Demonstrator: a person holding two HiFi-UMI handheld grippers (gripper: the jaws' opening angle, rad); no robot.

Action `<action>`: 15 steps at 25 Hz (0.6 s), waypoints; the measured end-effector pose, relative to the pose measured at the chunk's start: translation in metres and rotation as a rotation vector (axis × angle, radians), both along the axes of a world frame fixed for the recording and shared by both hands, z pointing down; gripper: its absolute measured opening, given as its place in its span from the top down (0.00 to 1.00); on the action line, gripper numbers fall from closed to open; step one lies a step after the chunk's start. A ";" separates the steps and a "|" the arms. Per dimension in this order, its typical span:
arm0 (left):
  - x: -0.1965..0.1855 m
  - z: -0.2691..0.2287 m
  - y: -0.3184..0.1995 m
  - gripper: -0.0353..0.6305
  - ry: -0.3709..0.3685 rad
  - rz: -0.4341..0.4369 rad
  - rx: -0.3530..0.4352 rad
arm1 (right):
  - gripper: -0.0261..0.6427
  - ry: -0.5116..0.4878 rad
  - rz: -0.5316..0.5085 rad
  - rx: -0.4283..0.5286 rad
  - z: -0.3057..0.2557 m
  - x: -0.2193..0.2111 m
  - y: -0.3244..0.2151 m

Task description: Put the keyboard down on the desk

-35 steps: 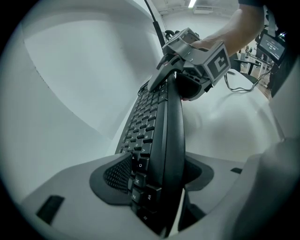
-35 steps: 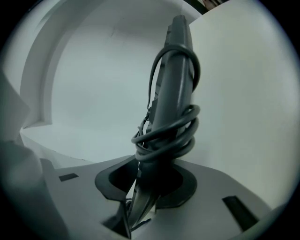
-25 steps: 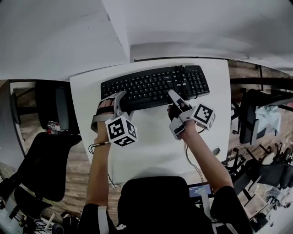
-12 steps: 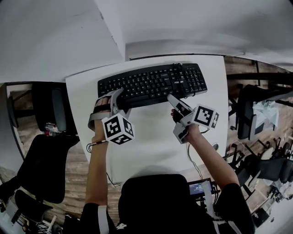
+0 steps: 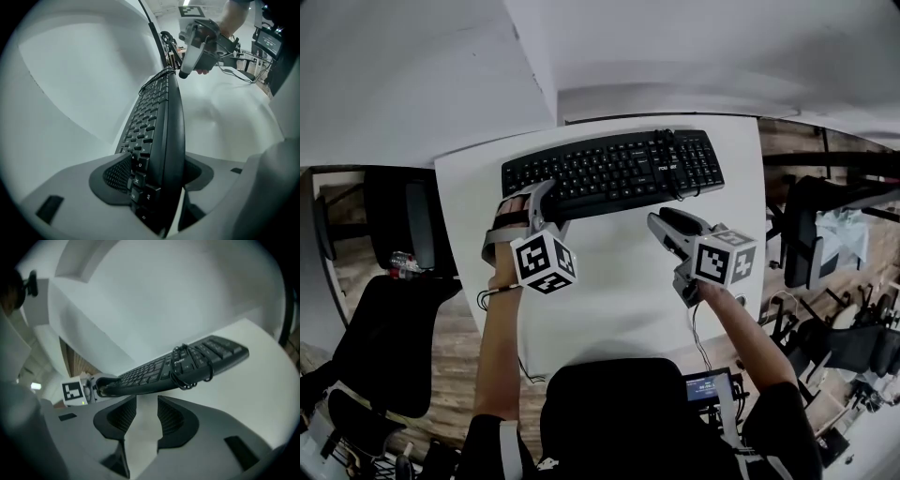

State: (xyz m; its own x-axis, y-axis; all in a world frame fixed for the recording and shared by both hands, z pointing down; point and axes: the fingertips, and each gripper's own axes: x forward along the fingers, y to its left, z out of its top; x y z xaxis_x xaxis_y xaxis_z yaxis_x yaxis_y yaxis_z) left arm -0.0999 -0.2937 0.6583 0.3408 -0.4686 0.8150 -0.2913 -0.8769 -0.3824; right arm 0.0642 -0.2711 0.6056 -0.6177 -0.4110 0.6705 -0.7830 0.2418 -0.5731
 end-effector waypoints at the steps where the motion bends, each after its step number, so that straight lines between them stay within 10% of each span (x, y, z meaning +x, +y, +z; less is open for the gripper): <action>1: 0.000 0.000 0.000 0.51 -0.002 0.001 0.001 | 0.72 0.070 -0.069 0.053 -0.003 0.001 0.000; 15: -0.001 0.001 0.000 0.51 -0.014 0.013 0.006 | 0.68 0.836 -0.912 0.561 -0.001 -0.005 -0.013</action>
State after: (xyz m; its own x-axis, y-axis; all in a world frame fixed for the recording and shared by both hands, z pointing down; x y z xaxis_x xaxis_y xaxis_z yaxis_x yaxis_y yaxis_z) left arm -0.1014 -0.2936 0.6596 0.3359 -0.4691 0.8168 -0.2742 -0.8783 -0.3917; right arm 0.0592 -0.2845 0.6048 -0.3088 -0.4176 0.8545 -0.2828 0.8981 0.3367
